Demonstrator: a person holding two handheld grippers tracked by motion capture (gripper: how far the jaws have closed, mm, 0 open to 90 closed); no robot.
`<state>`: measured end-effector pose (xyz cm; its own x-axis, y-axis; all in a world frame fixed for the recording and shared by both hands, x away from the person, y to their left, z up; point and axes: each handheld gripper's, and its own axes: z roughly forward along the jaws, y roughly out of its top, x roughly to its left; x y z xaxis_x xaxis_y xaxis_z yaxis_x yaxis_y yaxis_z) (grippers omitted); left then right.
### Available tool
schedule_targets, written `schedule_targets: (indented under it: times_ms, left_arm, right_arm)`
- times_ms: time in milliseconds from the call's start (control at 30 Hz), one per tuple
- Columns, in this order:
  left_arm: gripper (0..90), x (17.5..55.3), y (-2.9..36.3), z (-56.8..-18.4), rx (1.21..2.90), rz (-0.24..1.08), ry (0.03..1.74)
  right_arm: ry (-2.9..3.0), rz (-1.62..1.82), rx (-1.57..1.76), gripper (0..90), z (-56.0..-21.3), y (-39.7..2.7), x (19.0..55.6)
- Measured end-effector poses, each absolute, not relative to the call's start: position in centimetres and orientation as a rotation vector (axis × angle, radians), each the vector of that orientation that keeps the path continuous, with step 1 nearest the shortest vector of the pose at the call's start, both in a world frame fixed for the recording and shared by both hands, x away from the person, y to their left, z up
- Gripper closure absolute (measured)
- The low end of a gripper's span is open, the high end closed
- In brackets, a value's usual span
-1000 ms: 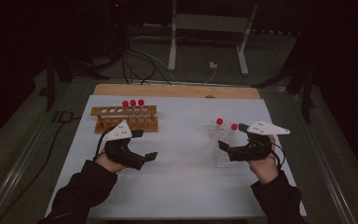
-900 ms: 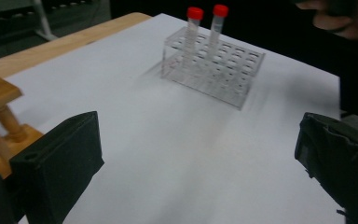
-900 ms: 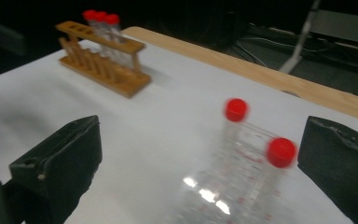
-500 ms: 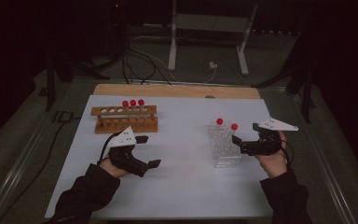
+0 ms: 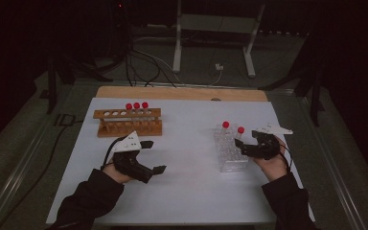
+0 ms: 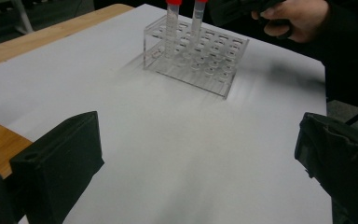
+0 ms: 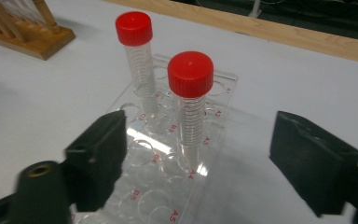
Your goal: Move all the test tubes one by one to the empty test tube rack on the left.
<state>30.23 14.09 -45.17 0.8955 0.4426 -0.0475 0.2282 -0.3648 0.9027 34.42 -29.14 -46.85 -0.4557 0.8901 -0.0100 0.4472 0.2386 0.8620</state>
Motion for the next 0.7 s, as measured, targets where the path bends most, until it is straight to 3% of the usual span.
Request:
schedule_targets:
  times_ms: [333, 700]
  left_arm:
    - [1.5, 30.3, 14.1, -45.2, 1.967, 0.246, 0.489]
    - [1.5, 30.3, 14.2, -45.3, 1.968, 0.251, 0.493]
  right_arm:
    - [2.035, 1.103, 1.235, 56.7, -47.5, -28.6, 35.5]
    - [2.051, 1.088, 1.208, 74.3, -47.8, -28.0, 35.8]
